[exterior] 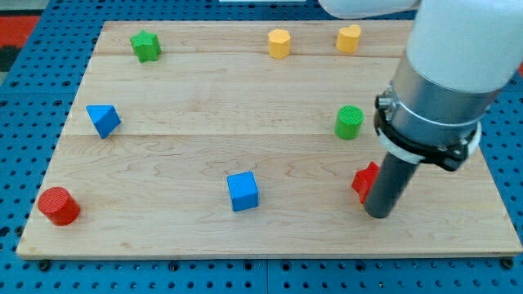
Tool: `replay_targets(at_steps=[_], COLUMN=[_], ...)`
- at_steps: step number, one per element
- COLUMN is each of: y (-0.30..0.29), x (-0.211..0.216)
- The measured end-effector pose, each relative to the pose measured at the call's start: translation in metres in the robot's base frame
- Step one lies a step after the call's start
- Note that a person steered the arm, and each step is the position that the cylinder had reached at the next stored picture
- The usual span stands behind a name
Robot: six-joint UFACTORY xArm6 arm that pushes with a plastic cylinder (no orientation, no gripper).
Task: Slide the green star to the center right
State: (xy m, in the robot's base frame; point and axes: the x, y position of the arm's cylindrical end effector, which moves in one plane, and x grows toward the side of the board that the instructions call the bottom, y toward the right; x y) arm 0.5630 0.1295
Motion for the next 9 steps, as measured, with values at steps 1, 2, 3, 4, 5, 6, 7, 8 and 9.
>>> replay_targets(at_steps=[1, 2, 3, 4, 5, 6, 7, 8, 9], y=[-0.004, -0.042, -0.085, -0.110, -0.183, -0.237, -0.337, -0.405, -0.384], x=[0.020, 0.022, -0.017, -0.083, -0.139, -0.201, -0.206, -0.260, -0.310])
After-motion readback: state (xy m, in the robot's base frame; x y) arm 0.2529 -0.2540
